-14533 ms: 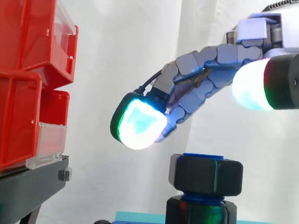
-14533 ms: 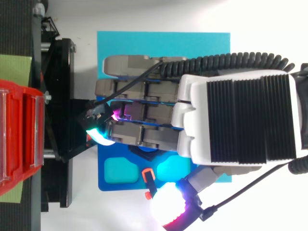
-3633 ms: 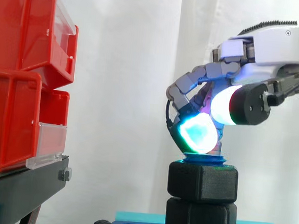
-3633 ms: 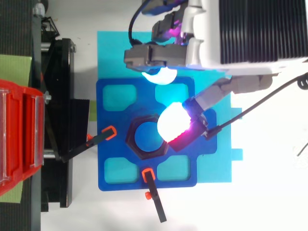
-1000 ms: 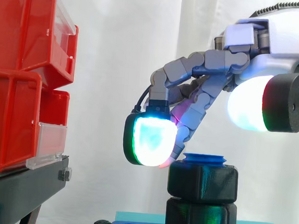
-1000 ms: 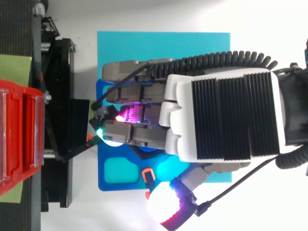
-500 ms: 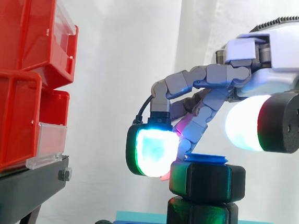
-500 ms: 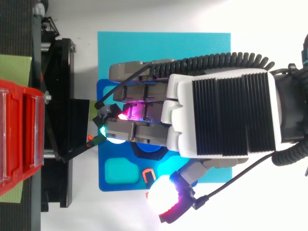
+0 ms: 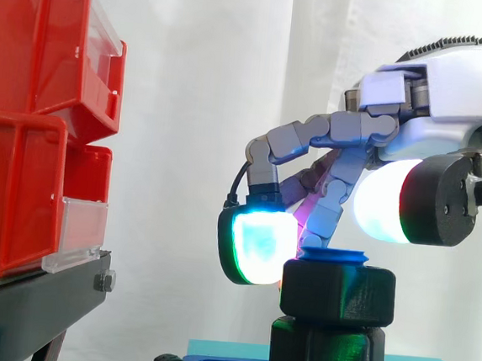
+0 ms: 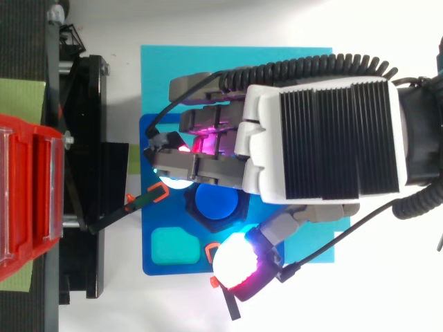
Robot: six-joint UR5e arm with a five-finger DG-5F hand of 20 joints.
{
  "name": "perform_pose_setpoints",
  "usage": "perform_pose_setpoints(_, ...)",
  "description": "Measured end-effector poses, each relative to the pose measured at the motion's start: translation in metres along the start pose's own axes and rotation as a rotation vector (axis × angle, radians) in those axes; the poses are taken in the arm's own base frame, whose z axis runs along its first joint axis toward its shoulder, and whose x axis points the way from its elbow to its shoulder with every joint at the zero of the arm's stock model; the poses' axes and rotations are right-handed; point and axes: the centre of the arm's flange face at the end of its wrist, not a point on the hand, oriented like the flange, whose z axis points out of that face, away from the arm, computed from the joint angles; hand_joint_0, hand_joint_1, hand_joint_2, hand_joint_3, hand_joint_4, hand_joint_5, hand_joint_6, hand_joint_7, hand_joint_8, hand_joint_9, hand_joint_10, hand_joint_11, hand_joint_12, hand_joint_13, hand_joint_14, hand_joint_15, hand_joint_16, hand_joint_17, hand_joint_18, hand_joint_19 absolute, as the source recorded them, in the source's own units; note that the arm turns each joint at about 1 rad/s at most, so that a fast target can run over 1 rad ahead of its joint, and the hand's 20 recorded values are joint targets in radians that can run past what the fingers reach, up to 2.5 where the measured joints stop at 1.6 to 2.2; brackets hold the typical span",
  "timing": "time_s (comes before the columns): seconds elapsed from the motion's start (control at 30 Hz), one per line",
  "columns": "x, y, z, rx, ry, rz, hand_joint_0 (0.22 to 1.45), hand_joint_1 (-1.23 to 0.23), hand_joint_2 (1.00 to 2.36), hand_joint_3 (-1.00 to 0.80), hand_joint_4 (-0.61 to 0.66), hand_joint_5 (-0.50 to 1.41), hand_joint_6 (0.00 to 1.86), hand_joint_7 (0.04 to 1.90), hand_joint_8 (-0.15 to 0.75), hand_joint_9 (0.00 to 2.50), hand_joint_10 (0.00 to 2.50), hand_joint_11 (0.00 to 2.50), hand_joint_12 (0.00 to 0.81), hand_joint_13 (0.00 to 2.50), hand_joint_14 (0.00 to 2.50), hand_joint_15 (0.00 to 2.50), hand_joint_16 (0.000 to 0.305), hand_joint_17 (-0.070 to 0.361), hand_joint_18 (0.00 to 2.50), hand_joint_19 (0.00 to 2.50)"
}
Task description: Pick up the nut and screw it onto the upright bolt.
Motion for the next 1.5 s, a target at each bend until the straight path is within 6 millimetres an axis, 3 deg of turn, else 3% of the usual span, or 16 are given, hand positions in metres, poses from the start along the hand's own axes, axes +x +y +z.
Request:
perform_pose_setpoints(0.6,-0.012,-0.024,-0.006,0.009,-0.010,-0.001,0.49,-0.31,1.00,-0.50,0.11,0.02,0.59,1.51,0.282,1.13,0.00,0.00,0.189,0.95,0.00,0.00,0.024,0.055,0.60,0.05)
perform_pose_setpoints(0.7,-0.022,-0.031,-0.008,0.015,-0.014,-0.003,0.49,-0.31,1.00,-0.50,0.14,0.02,0.51,1.61,0.278,1.12,0.00,0.00,0.191,0.93,0.00,0.00,0.025,0.056,0.60,0.05)
perform_pose_setpoints(0.93,-0.046,-0.041,-0.012,0.023,-0.012,-0.018,0.49,-0.32,1.00,-0.50,0.22,-0.05,0.50,1.10,0.256,1.03,0.00,0.00,0.205,0.86,0.00,0.00,0.026,0.060,0.53,0.04)
perform_pose_setpoints(1.1,-0.056,-0.043,-0.013,0.027,-0.021,-0.022,0.48,-0.32,1.00,-0.50,0.23,-0.07,0.50,0.95,0.251,1.01,0.00,0.00,0.207,0.85,0.00,0.00,0.027,0.060,0.51,0.02)
perform_pose_setpoints(1.5,-0.033,-0.025,-0.004,0.046,-0.030,-0.023,0.48,-0.28,1.00,-0.50,0.22,-0.06,0.50,0.79,0.231,0.94,0.00,0.00,0.216,0.78,0.00,0.00,0.028,0.062,0.43,0.00)
